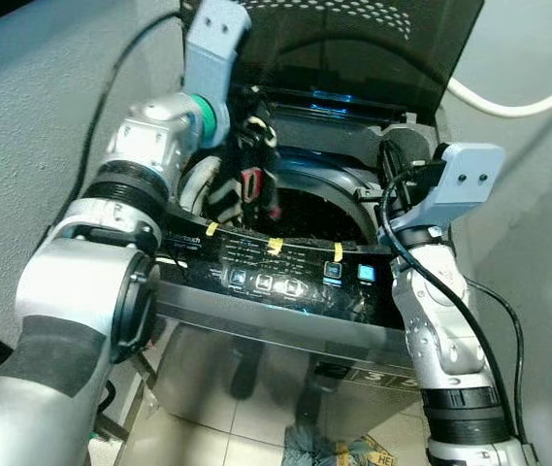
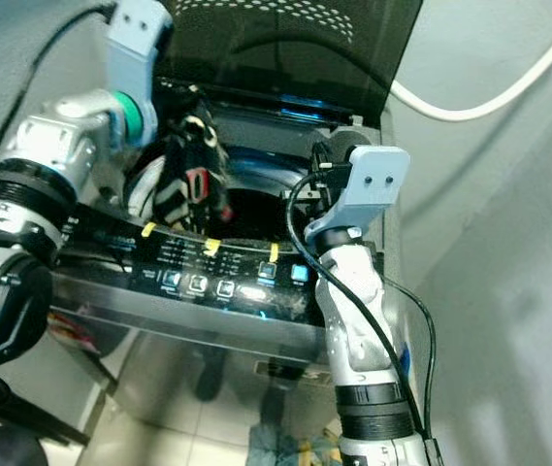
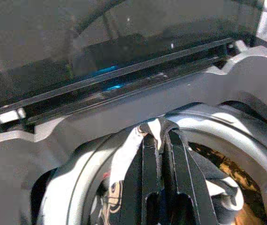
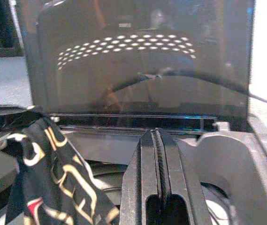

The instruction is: Clothes washing

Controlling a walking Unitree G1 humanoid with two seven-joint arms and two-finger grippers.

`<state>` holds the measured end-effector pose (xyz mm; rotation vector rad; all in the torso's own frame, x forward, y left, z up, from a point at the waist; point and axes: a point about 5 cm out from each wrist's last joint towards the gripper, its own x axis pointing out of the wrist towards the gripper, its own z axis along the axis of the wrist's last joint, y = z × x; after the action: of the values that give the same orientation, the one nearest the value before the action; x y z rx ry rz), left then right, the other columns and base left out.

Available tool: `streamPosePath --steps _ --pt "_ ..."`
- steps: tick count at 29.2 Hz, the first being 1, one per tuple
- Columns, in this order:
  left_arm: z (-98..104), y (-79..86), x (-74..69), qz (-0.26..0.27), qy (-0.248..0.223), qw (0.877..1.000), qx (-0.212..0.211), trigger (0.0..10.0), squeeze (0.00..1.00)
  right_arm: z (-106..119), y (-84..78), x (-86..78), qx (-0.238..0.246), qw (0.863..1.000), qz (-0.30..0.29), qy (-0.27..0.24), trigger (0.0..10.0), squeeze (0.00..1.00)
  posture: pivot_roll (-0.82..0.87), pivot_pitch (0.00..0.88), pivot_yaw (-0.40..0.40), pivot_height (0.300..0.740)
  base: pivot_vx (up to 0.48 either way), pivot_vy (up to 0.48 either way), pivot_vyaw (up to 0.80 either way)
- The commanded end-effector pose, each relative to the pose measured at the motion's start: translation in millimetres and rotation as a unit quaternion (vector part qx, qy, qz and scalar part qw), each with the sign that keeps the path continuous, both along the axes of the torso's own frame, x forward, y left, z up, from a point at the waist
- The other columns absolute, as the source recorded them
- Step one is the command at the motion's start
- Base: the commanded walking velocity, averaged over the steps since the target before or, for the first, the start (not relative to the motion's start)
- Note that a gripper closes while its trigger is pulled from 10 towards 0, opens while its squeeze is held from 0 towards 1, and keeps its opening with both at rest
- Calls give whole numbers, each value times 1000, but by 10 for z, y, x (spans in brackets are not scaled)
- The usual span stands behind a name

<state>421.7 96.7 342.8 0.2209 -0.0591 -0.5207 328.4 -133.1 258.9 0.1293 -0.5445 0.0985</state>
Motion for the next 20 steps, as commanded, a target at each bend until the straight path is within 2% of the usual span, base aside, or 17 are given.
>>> streamPosePath --steps 1,4,6,12,14,19,20 --pt "41 -47 -13 -15 -12 1000 2 10000 1000 -29 -15 -15 0 1000 -4 5 10000 0 111 85 57 740 0 0 0" --pt "34 -65 -16 -22 -9 1000 -6 10000 1000 -23 -7 -4 0 1000 -2 5 10000 0 119 81 49 740 0 0 0" --pt "-58 -121 -26 -40 8 999 -22 10000 1000 -6 22 14 -1 1000 5 3 10000 0 122 77 46 740 0 0 0" --pt "-175 -175 -44 -55 21 998 -31 10000 1000 1 40 22 -1 1000 8 2 10000 0 129 73 44 740 0 0 0" --pt "-382 -278 -119 -72 31 996 -36 10000 1000 -7 45 18 0 1000 8 3 10000 0 133 71 48 740 0 0 0" --pt "-510 -361 -231 -88 15 996 -20 10000 1000 -14 41 14 1 1000 7 3 10000 0 134 73 48 740 0 0 0" --pt "-496 -403 -295 -107 -9 994 -18 10000 0 -16 40 16 1 1000 8 4 10000 0 143 74 45 740 0 0 0"
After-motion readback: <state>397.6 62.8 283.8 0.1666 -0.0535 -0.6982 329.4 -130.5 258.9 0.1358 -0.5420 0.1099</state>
